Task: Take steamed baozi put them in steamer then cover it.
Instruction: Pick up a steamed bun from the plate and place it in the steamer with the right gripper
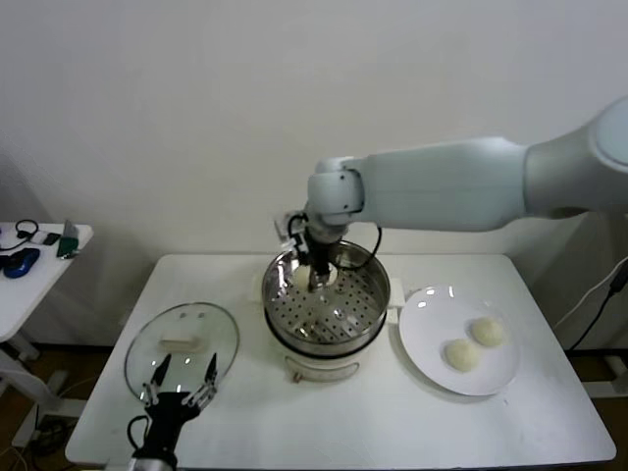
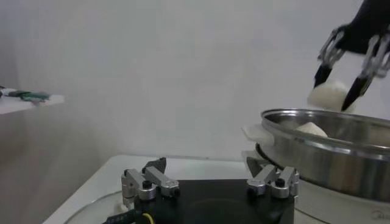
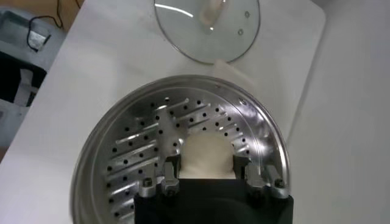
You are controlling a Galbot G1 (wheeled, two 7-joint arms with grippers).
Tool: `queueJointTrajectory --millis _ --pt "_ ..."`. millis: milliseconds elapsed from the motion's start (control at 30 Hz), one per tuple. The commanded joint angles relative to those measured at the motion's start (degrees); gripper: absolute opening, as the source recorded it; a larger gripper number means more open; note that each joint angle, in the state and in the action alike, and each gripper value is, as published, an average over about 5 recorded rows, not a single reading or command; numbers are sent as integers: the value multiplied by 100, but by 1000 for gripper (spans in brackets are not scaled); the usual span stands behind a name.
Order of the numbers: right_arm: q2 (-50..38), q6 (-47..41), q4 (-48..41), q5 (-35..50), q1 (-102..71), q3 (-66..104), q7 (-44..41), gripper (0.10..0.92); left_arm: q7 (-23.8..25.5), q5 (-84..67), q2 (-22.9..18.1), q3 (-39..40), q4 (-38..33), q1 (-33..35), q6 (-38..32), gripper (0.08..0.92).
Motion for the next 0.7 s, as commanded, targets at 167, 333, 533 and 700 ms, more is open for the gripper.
queueJointTrajectory --millis 167,333,533,700 --pt "389 -203 -623 -404 -919 90 366 585 0 -11 -4 6 26 -26 4 823" --pt "401 -207 -727 -478 -1060 129 444 585 0 -19 0 -2 51 -61 5 823" --pt "385 -225 -709 -334 -1091 215 493 619 2 -17 -6 2 27 -60 23 823" --pt "228 -143 -557 -344 -831 186 360 732 6 -4 -23 9 -10 -41 38 823"
